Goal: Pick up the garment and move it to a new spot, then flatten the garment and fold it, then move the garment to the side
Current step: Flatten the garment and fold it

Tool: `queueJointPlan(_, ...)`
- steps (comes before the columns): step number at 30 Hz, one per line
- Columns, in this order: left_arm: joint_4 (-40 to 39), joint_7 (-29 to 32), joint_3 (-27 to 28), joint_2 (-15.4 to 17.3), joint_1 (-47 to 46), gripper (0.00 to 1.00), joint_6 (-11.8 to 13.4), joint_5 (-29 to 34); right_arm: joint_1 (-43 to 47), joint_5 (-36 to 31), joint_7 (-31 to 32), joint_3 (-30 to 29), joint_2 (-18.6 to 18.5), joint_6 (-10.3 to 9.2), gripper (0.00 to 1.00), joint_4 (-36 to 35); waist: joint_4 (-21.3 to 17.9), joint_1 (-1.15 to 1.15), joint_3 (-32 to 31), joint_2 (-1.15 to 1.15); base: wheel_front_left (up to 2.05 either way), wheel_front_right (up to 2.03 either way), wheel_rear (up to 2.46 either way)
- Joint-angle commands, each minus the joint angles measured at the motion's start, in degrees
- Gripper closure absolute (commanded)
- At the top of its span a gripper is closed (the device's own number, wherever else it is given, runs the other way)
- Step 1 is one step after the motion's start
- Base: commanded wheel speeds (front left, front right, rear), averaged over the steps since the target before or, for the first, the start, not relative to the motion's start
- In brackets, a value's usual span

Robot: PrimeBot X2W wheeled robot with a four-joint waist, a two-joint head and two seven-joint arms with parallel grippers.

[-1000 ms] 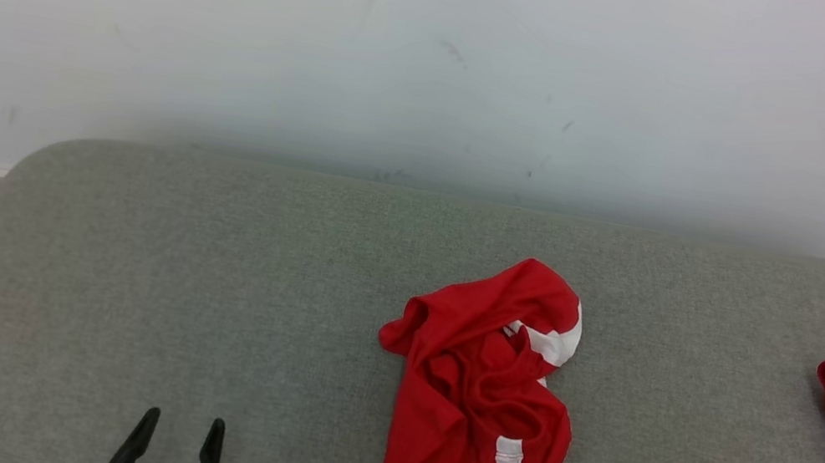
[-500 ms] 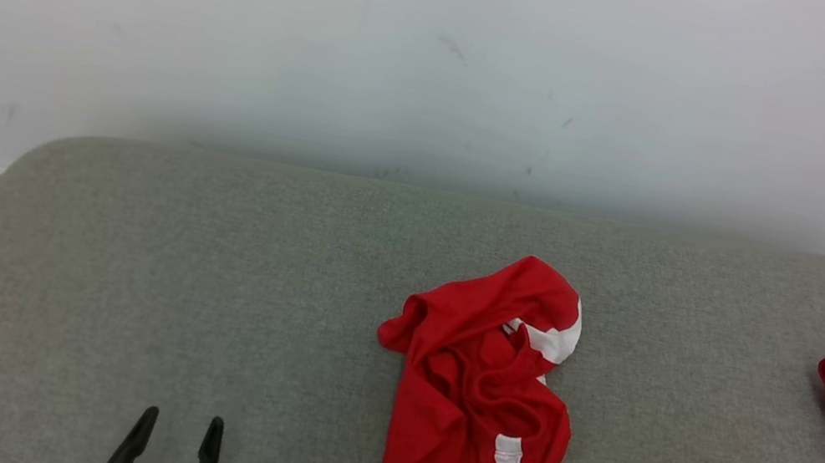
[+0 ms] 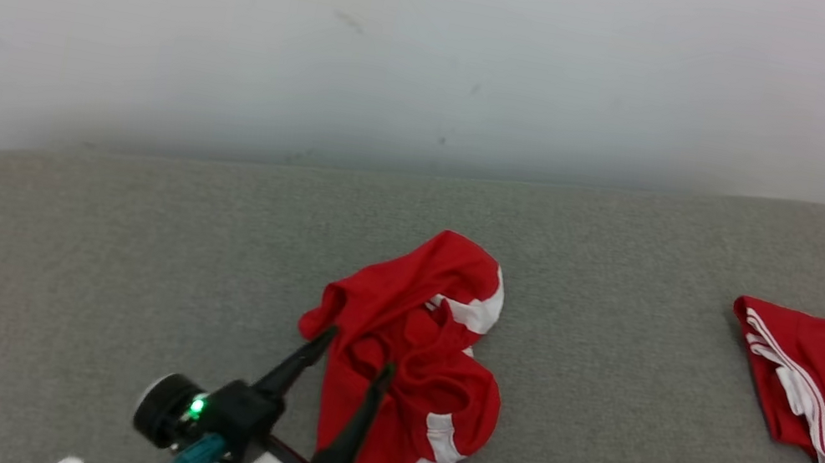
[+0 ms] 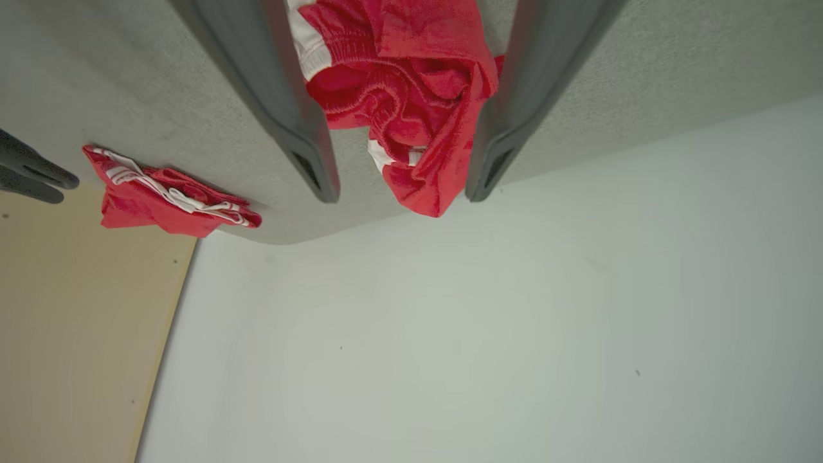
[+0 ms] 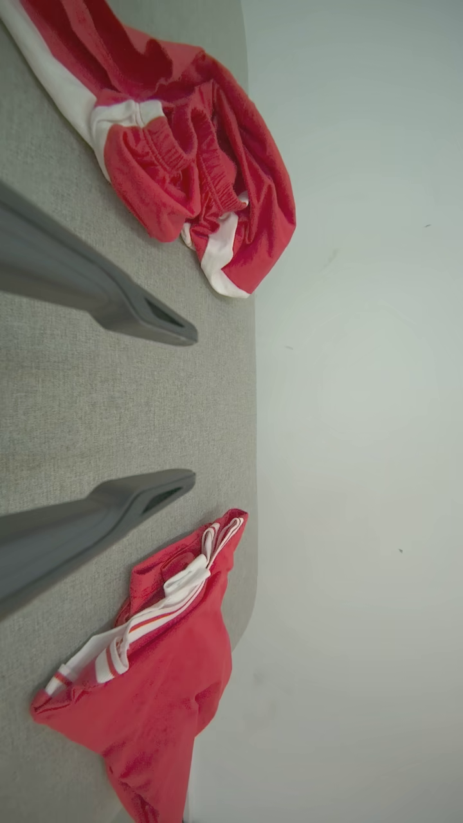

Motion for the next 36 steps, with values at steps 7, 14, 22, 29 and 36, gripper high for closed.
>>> queueJointPlan(7, 12.26, 8.87, -12.54, 2.58, -11.03, 0.0, -0.96, -2.79, -2.03, 1.53, 0.03, 1.45, -0.14, -0.14, 0.0, 0.31, -7.0, 0.0, 2.87, 0.0, 0.0, 0.0, 0.0)
queueJointPlan(14, 19.12, 12.45, -18.5, 6.15, -16.52, 0.0, -0.92, -6.06, -2.43, 2.96, 0.04, 1.43, -0.13, -0.14, 0.0, 0.27, -9.61, 0.0, 4.1, 0.0, 0.0, 0.0, 0.0)
queueJointPlan(22, 23.76, 15.9, -22.15, 8.48, -19.44, 0.0, -0.91, -9.71, -2.57, 3.19, 0.03, 1.05, -0.14, -0.14, 0.0, 0.38, -10.72, 0.0, 4.45, 0.0, 0.0, 0.0, 0.0)
queueJointPlan(29, 25.54, 18.17, -26.98, 10.01, -21.44, 0.0, -0.9, -11.99, -3.43, 3.17, 0.04, 1.55, -0.15, -0.14, 0.0, 0.48, -10.92, 0.0, 4.9, 0.0, 0.0, 0.0, 0.0)
queueJointPlan(36, 26.46, 21.05, -34.37, 12.81, -24.96, 0.03, -0.9, -16.67, -4.1, 3.63, 0.03, 2.3, -0.14, -0.14, 0.0, 0.78, -12.11, 0.0, 5.83, 0.0, 0.0, 0.0, 0.0)
